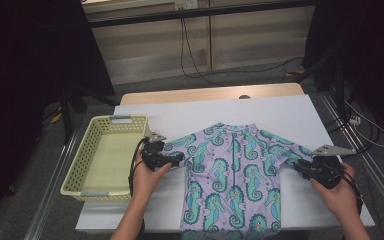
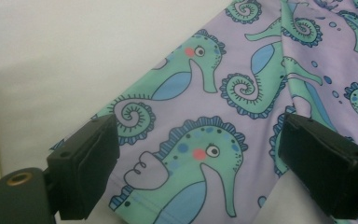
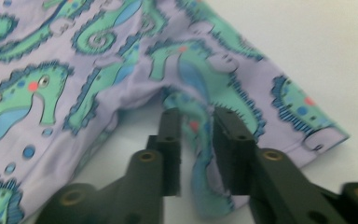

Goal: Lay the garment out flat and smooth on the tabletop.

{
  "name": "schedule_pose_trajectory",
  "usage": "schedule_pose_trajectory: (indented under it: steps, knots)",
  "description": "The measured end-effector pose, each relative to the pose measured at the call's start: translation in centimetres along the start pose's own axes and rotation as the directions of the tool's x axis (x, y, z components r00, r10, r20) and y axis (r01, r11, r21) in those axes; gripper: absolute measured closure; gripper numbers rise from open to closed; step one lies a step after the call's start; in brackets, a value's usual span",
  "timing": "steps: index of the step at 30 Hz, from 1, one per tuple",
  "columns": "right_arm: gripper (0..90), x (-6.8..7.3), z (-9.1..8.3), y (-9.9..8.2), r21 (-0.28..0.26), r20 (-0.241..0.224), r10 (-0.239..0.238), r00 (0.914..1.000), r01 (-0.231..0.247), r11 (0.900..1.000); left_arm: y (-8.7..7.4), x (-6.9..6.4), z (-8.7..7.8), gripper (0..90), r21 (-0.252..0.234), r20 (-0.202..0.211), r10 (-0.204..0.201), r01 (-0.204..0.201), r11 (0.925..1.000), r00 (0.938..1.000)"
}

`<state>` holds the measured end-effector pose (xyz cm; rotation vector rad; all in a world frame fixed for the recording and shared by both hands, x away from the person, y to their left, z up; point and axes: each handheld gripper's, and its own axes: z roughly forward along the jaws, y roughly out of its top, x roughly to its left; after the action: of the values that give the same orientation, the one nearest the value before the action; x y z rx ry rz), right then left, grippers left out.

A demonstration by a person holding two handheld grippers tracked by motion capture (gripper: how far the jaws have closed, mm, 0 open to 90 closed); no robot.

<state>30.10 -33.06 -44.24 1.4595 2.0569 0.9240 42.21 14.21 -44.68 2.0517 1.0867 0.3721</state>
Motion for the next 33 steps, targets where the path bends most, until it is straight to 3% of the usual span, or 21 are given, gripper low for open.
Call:
schedule_pose_trajectory:
  steps: [3, 4, 5, 7, 9, 10, 11, 13, 16, 17, 20, 23, 24, 27, 29, 31, 33]
  knots:
    - [63.5, -0.7, 0.2, 0.5, -0.026, 0.033, 0.019, 0.9993, -0.018, 0.9995, 0.1, -0.4, 0.2, 12.8, -0.014, 0.015, -0.014, 0.014, 0.9998, 0.9998]
    - [62.7, -1.1, 0.4, 0.8, -0.029, 0.040, 0.034, 0.9986, -0.033, 0.9990, 0.1, -0.4, 0.1, 12.8, -0.002, 0.017, 0.013, -0.013, 0.9999, 0.9998]
    - [61.8, -1.7, 0.5, 1.0, -0.039, 0.064, 0.054, 0.9965, -0.051, 0.9979, 0.2, -0.6, 0.2, 12.8, -0.014, 0.019, 0.002, -0.001, 0.9999, 0.9998]
    - [60.5, -2.7, 0.6, 1.1, -0.035, 0.143, 0.089, 0.9857, -0.085, 0.9958, 0.3, -0.6, -0.1, 12.8, -0.013, 0.020, 0.017, -0.017, 0.9998, 0.9997]
    - [57.9, -3.5, 1.2, 0.2, -0.006, 0.139, 0.141, 0.9802, -0.141, 0.9899, 0.4, -0.5, -0.2, 12.8, -0.015, 0.022, 0.016, -0.016, 0.9998, 0.9996]
    - [56.5, -3.8, 1.6, -0.3, 0.021, 0.143, 0.147, 0.9788, -0.151, 0.9883, 0.3, -0.5, -0.1, 12.8, -0.031, 0.023, -0.009, 0.010, 0.9995, 0.9997]
    - [58.1, -4.1, 1.8, -0.8, 0.018, 0.147, 0.151, 0.9775, -0.155, 0.9878, 0.3, -0.4, -0.2, 12.8, -0.016, 0.020, 0.012, -0.011, 0.9998, 0.9997]
    - [58.2, -4.3, 1.7, -0.9, 0.002, 0.145, 0.183, 0.9724, -0.185, 0.9827, 0.3, -0.4, -0.2, 12.8, -0.015, 0.022, 0.016, -0.016, 0.9998, 0.9996]
    - [62.8, -3.7, 2.0, -0.8, 0.013, 0.189, 0.145, 0.9712, -0.150, 0.9885, 0.3, -0.6, -0.2, 12.8, -0.012, 0.022, 0.024, -0.023, 0.9996, 0.9995]
    - [68.8, -3.6, 2.0, -0.6, 0.022, 0.195, 0.138, 0.9710, -0.145, 0.9892, 0.3, -0.6, -0.2, 12.8, -0.014, 0.024, 0.024, -0.023, 0.9996, 0.9994]
    - [77.3, -3.4, 2.3, -0.4, 0.029, 0.190, 0.074, 0.9790, -0.081, 0.9963, 0.2, -0.5, -0.1, 12.8, -0.007, 0.023, 0.024, -0.024, 0.9997, 0.9994]
    - [87.0, -3.8, 2.3, -0.4, 0.027, 0.188, 0.085, 0.9785, -0.092, 0.9954, 0.0, -0.6, 0.2, 12.8, -0.017, 0.029, -0.005, 0.006, 0.9998, 0.9996]
    - [88.2, -4.0, 2.4, -0.3, 0.026, 0.180, 0.092, 0.9793, -0.098, 0.9948, -0.1, -0.5, 0.2, 12.8, -0.006, 0.026, 0.008, -0.007, 1.0000, 0.9996]
    - [89.5, -4.3, 2.3, -0.2, 0.019, 0.183, 0.094, 0.9786, -0.099, 0.9949, -0.1, -0.3, 0.2, 12.8, 0.004, 0.020, 0.015, -0.016, 0.9999, 0.9997]
    - [89.4, -4.6, 1.9, -0.1, -0.008, 0.227, 0.104, 0.9683, -0.105, 0.9944, -0.1, -0.2, 0.3, 12.8, -0.007, 0.023, -0.001, 0.002, 1.0000, 0.9997]
    - [87.9, -5.0, 1.4, -0.1, -0.052, 0.209, 0.140, 0.9679, -0.132, 0.9899, -0.2, -0.1, 0.3, 12.8, -0.009, 0.023, -0.007, 0.007, 0.9999, 0.9997]
    - [78.7, -4.8, 1.3, 0.1, -0.066, 0.197, 0.141, 0.9702, -0.130, 0.9892, -0.2, 0.1, 0.3, 12.8, -0.008, 0.020, -0.013, 0.013, 0.9999, 0.9997]
